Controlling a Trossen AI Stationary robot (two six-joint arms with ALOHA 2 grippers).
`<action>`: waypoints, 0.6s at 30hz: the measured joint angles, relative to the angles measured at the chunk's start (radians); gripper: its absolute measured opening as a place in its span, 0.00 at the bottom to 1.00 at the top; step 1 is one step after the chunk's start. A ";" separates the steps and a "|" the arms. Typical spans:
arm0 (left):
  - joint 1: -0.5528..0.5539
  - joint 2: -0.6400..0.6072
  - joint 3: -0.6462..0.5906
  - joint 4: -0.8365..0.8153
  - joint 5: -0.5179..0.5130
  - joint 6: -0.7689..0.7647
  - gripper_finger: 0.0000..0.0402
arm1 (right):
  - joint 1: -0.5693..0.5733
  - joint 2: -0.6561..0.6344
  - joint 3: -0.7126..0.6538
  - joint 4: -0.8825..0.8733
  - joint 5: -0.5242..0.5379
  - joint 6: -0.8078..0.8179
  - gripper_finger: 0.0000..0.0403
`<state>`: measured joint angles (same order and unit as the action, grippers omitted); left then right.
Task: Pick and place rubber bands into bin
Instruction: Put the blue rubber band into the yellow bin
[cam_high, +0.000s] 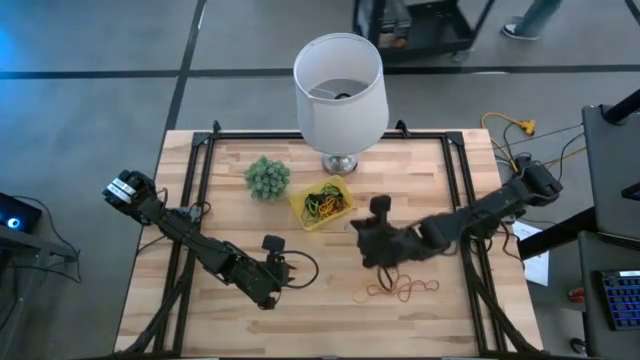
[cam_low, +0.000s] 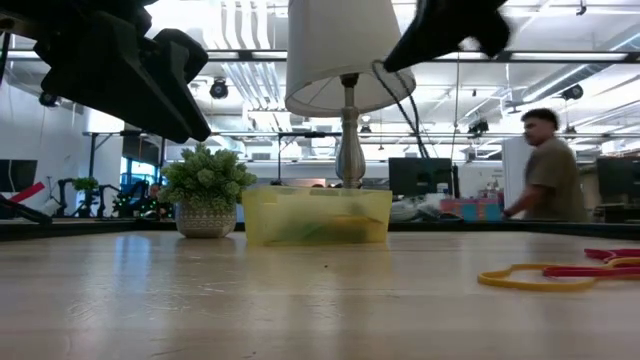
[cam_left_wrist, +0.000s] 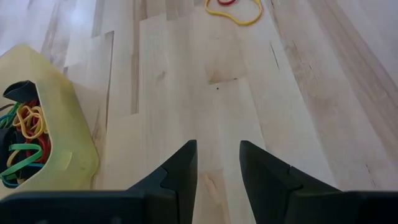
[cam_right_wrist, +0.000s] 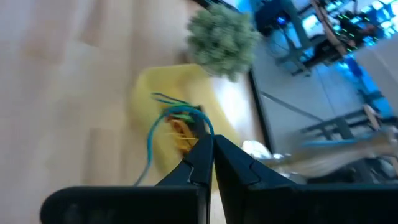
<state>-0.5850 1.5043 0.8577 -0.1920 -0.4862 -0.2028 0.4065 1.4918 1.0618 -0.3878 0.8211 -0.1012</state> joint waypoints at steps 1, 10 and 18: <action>0.000 0.000 0.000 0.000 0.000 0.000 0.26 | -0.025 0.000 0.000 0.013 -0.001 -0.017 0.02; 0.000 0.000 0.000 0.000 0.000 0.000 0.26 | -0.238 0.000 -0.004 0.170 -0.076 -0.174 0.02; 0.000 0.000 0.000 0.000 0.000 0.000 0.26 | -0.402 0.004 -0.033 0.327 -0.312 -0.214 0.02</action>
<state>-0.5850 1.5043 0.8581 -0.1925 -0.4858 -0.2028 0.0047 1.4959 1.0287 -0.0612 0.5094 -0.3148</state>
